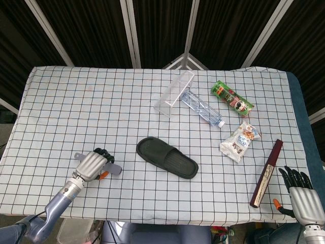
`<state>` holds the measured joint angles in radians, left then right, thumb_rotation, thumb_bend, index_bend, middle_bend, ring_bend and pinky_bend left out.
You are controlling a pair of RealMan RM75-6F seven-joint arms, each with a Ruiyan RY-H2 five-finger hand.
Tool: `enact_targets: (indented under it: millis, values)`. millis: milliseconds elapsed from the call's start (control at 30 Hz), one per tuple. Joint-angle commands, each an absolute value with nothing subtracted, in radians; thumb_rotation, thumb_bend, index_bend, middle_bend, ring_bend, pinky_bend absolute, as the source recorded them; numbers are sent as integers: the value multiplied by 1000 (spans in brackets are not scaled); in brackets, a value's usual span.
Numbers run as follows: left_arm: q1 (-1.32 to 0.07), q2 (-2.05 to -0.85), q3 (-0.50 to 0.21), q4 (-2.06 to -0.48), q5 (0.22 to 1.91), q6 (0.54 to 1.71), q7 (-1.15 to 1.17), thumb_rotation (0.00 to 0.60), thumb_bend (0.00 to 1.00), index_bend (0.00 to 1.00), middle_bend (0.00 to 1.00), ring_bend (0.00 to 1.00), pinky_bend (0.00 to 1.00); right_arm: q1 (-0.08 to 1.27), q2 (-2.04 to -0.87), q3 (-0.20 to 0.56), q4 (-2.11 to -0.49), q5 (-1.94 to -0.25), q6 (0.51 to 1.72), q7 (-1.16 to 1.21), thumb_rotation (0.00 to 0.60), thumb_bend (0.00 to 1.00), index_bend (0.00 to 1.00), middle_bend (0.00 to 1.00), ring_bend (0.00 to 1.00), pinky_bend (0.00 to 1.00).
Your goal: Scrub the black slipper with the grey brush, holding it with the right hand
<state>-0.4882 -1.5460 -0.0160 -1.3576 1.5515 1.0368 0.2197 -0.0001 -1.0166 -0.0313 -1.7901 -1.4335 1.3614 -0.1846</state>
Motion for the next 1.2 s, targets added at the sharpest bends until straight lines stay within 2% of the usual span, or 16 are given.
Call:
enact_targets:
  millis: [33, 300, 400, 700, 900, 1000, 1200]
  values:
    - [-490, -1546, -14, -1358, 1549, 1037, 226, 600, 478, 426, 455, 288, 293, 0, -1016, -32, -1790, -1433, 1361, -183, 524, 369, 0, 0, 0, 0]
    - [-494, -1544, -12, -1364, 1527, 1032, 227, 600, 641, 527, 549, 375, 405, 2, -1015, -34, -1791, -1434, 1361, -183, 524, 369, 0, 0, 0, 0]
    - [-493, -1543, -16, -1368, 1521, 1041, 220, 600, 673, 544, 566, 390, 426, 3, -1016, -35, -1792, -1434, 1361, -186, 524, 368, 0, 0, 0, 0]
    - [-500, -1510, -34, -1397, 1508, 1058, 175, 600, 677, 552, 572, 396, 435, 8, -1038, -44, -1782, -1479, 1371, -207, 524, 369, 0, 0, 0, 0]
    - [-525, -1479, -77, -1407, 1467, 1035, 109, 600, 678, 552, 573, 396, 435, 21, -1086, -67, -1778, -1538, 1356, -272, 524, 382, 0, 0, 0, 0]
    - [-556, -1473, -111, -1391, 1432, 994, 69, 600, 679, 546, 573, 397, 435, 55, -1130, -69, -1777, -1553, 1301, -326, 524, 438, 0, 0, 0, 0]
    - [-633, -1456, -158, -1363, 1393, 899, 41, 600, 678, 539, 572, 396, 435, 126, -1214, -41, -1808, -1502, 1190, -458, 524, 462, 0, 0, 0, 0]
